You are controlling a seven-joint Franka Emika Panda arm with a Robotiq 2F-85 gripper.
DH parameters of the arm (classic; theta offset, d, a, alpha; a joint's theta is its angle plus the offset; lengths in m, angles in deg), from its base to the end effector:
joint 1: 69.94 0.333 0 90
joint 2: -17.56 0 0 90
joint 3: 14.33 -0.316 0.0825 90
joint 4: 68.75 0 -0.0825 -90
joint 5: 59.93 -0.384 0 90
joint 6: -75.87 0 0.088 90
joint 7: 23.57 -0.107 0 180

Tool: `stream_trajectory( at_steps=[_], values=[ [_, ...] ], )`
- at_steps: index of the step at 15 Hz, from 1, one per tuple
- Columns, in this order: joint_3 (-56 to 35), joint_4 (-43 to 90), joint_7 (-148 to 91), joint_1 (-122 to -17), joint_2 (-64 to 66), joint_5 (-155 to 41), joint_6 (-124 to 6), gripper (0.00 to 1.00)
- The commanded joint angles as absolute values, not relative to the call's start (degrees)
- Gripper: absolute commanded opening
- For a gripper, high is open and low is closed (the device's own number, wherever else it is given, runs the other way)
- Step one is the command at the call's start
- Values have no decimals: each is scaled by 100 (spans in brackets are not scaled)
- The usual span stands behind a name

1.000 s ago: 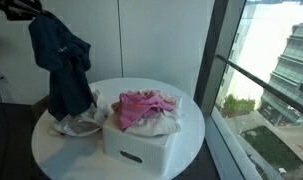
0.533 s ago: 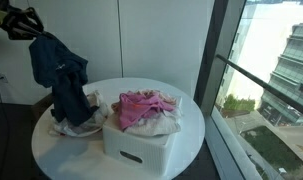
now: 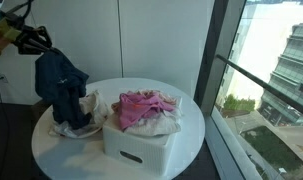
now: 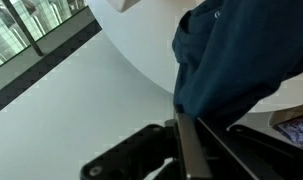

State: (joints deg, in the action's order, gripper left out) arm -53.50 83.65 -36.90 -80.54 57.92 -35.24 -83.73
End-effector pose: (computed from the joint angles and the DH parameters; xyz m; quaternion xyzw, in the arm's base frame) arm 0.3467 0.2267 0.4781 0.8490 0.2886 0.3814 0.2248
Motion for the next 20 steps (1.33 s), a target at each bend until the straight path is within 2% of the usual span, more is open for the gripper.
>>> stream_trajectory(
  at_steps=[1,9,14,20],
  values=[
    [-5653,8189,-3928,-8657,5110,-3327,-8425,2],
    [-6688,7900,-3934,-9045,3454,-3128,-8408,3],
    [-7487,7443,-4326,-10352,2937,-1864,-8382,2],
    [-8502,7358,-5511,-11750,1697,-96,-8197,2]
  ],
)
